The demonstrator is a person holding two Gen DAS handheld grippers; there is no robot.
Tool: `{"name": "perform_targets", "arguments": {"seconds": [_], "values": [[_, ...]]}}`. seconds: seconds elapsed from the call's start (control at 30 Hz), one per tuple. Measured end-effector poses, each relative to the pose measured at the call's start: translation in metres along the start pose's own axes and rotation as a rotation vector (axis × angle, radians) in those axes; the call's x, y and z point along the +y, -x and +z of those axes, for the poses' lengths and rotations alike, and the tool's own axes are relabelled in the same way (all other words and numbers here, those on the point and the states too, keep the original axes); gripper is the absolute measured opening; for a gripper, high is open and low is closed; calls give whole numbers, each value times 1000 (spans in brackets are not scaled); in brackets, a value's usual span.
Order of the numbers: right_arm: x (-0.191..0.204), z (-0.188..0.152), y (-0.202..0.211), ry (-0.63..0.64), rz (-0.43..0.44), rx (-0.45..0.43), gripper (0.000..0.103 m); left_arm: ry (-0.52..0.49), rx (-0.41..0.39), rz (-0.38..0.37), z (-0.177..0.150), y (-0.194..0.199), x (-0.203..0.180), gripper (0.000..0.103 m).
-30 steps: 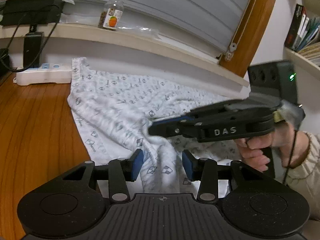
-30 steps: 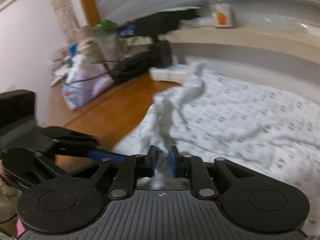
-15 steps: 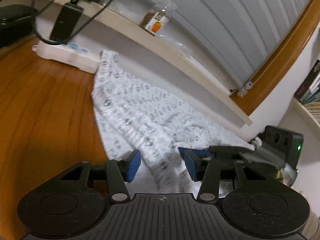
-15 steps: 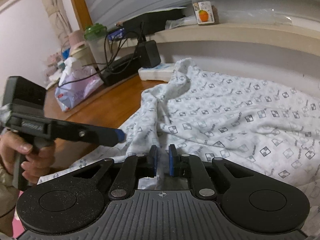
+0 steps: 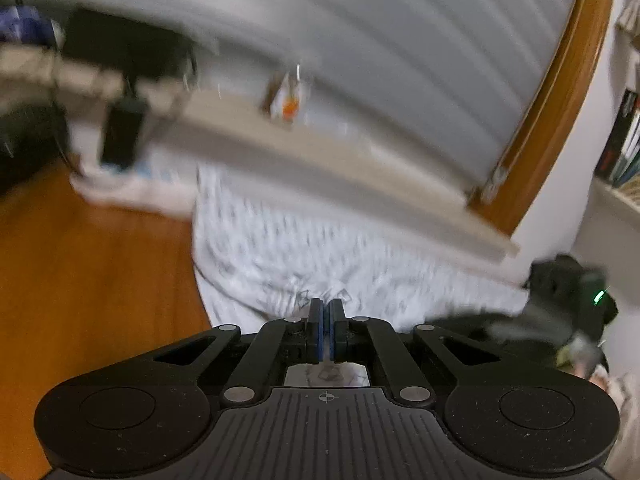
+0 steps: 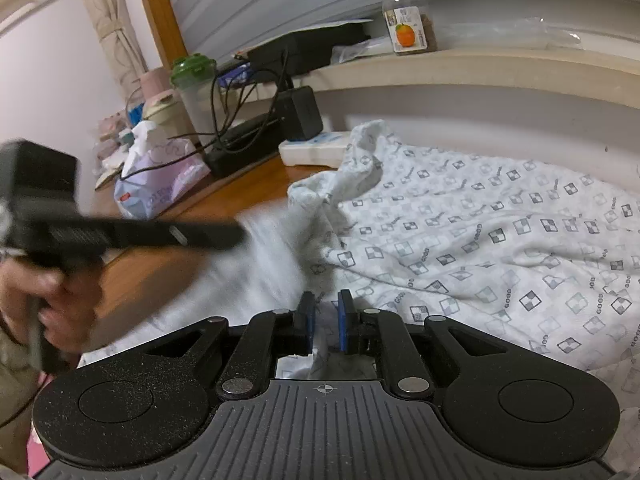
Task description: Fold clothes
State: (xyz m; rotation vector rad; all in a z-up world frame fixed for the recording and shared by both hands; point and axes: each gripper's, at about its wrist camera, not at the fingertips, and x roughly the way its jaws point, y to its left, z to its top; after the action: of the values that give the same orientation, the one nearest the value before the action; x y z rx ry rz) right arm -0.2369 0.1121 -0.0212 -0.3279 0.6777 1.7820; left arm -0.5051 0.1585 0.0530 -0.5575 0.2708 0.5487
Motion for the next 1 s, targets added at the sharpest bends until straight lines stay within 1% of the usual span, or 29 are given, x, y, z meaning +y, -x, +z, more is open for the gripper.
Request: {"name": "perform_targets", "arguments": {"seconds": [0.07,0.3,0.4,0.43,0.47,0.5,0.57,0.63,0.67,0.7,0.77,0.8,0.83,0.87,0.93,1.0], "values": [[2,0,0,9,-5,-1,15,-23,-35,9,6,16,-2,2],[6,-1,0,38,-11,1,20,-99,17,147,-8,20,-8,4],[8,-1,1,47,-17,1,21,-132,40,207,-15,21,-10,5],[8,-1,1,50,-18,1,21,-110,42,186,-17,23,-7,7],[8,-2,1,52,-18,1,22,-96,43,166,-19,26,-3,15],[9,-2,1,54,-18,0,23,-88,44,152,-21,28,-1,17],[8,-2,1,51,-11,-3,26,-67,55,120,-26,30,2,25],[9,-2,2,53,-11,-8,32,-75,76,116,-31,27,2,28],[9,-2,2,57,-13,-9,32,-86,88,121,-34,24,1,31],[10,-2,2,62,-16,-8,32,-92,96,122,-36,20,0,31],[11,-2,1,69,-21,-6,32,-102,104,118,-39,13,-3,31],[11,-2,1,70,-22,-5,32,-118,98,119,-39,10,-7,28],[11,-2,1,69,-22,-5,32,-148,84,121,-39,9,-13,11],[11,-2,1,68,-22,-4,32,-180,55,126,-38,10,-19,5],[10,-2,2,64,-19,-4,32,-203,-25,144,-29,23,-29,4],[9,-2,2,59,-16,-5,32,-231,-46,176,-18,37,-34,5]]}}
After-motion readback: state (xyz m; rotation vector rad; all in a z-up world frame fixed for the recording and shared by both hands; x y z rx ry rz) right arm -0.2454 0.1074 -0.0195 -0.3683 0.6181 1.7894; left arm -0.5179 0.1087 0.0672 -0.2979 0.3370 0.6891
